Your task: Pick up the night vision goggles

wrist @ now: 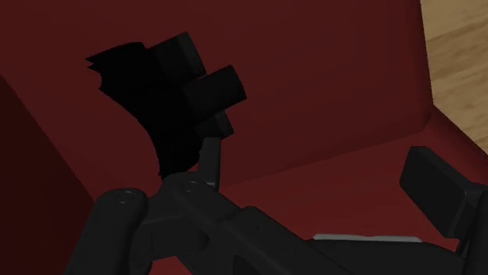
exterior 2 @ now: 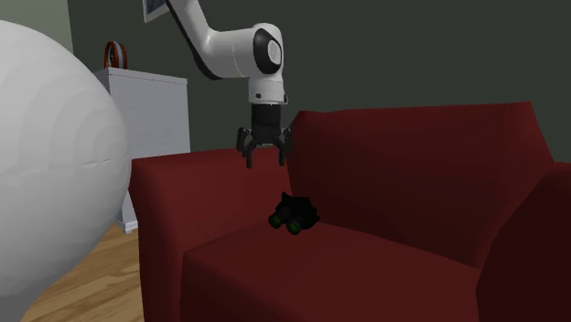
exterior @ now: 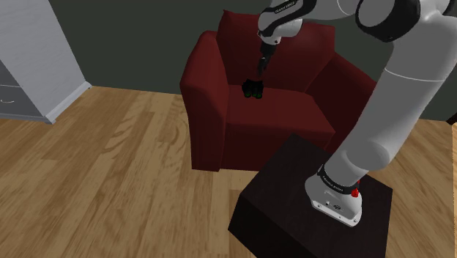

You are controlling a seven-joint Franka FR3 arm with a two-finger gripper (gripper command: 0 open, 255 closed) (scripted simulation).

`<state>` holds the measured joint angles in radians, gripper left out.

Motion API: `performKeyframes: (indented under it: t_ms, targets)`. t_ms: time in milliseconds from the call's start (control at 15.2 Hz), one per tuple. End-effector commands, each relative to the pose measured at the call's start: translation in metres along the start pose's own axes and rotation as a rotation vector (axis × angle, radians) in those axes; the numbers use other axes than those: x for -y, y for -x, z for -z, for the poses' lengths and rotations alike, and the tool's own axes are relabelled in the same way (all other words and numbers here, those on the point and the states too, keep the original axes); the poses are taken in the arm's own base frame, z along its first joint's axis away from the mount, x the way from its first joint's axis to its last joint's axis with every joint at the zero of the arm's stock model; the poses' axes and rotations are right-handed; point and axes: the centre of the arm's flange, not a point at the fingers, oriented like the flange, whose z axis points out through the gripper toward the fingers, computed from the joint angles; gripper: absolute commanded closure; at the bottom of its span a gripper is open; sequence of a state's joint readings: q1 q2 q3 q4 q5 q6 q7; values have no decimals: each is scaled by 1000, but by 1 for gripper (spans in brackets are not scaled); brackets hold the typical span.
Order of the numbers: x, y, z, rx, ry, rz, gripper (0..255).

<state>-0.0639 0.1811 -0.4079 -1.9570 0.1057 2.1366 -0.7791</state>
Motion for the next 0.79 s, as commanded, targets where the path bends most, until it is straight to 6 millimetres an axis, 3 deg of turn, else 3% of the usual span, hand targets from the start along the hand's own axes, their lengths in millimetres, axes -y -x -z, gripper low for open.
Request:
performKeyframes:
  t_ms: [0,594,726]
  targets:
    - [-19,-11,-16,3,-8,26,0]
    - [-96,-68,-92,20,-40,131,0]
    - [-100,-72,-102,21,-42,137,0]
